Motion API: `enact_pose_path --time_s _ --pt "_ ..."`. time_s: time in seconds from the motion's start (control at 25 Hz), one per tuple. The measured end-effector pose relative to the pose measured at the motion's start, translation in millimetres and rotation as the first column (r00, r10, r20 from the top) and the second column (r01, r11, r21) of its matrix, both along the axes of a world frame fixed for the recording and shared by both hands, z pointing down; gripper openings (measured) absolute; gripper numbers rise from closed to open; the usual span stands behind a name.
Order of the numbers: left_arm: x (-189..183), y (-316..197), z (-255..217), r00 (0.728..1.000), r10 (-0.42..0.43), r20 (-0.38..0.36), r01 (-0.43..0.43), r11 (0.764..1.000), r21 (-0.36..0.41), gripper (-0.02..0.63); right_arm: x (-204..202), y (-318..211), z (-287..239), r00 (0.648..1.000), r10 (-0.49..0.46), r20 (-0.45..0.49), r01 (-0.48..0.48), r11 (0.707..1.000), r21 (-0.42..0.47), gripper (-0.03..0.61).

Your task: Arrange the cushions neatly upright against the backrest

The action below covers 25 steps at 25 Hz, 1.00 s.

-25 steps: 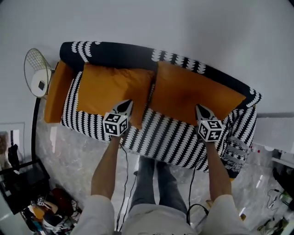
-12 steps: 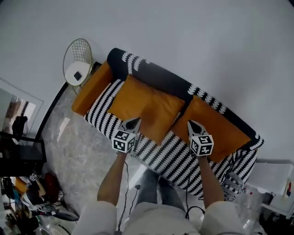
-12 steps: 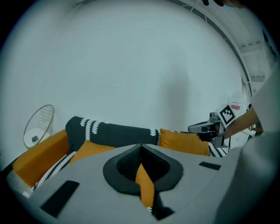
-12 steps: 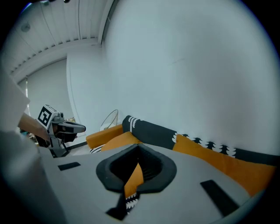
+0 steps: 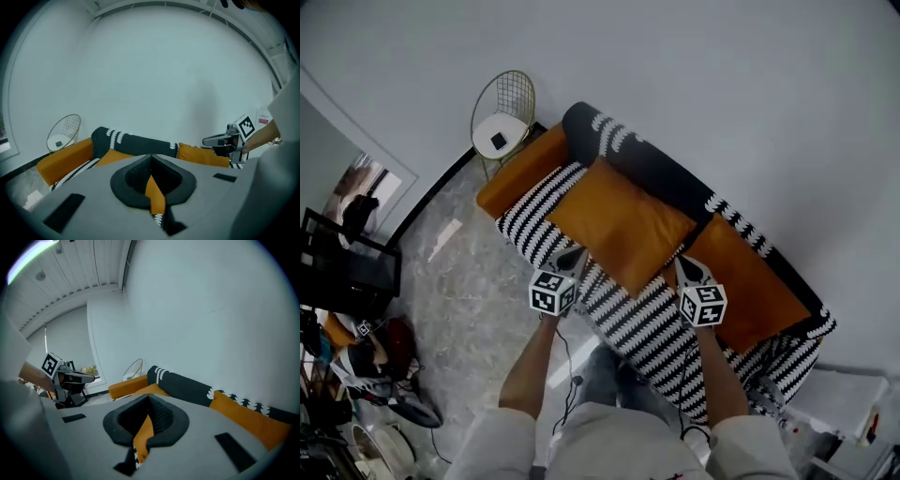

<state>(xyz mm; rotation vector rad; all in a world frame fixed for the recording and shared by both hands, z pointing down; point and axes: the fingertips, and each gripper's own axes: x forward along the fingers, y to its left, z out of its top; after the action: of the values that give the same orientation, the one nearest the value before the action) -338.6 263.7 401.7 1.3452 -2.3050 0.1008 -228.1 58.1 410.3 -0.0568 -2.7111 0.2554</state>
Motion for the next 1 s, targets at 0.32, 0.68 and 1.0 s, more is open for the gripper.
enact_pose_path --time_s 0.32,0.68,1.0 --pt "-3.4 12.6 -3.6 0.999 -0.041 0.014 0.041 0.999 0.0 0.031 -10.4 11.6 10.9 0.999 -0.048 -0.009 0.048 0.999 -0.017 0.029" --pt "-46.4 14.4 9.2 0.999 -0.055 0.002 0.055 0.998 0.013 0.031 -46.3 18.3 21.9 0.999 -0.049 -0.015 0.048 0.999 -0.014 0.028" --pt "-108.0 -3.4 38.3 0.998 -0.004 -0.055 0.005 1.0 0.021 0.031 -93.1 7.1 44.6 0.997 0.0 -0.071 -0.001 1.0 -0.006 0.028"
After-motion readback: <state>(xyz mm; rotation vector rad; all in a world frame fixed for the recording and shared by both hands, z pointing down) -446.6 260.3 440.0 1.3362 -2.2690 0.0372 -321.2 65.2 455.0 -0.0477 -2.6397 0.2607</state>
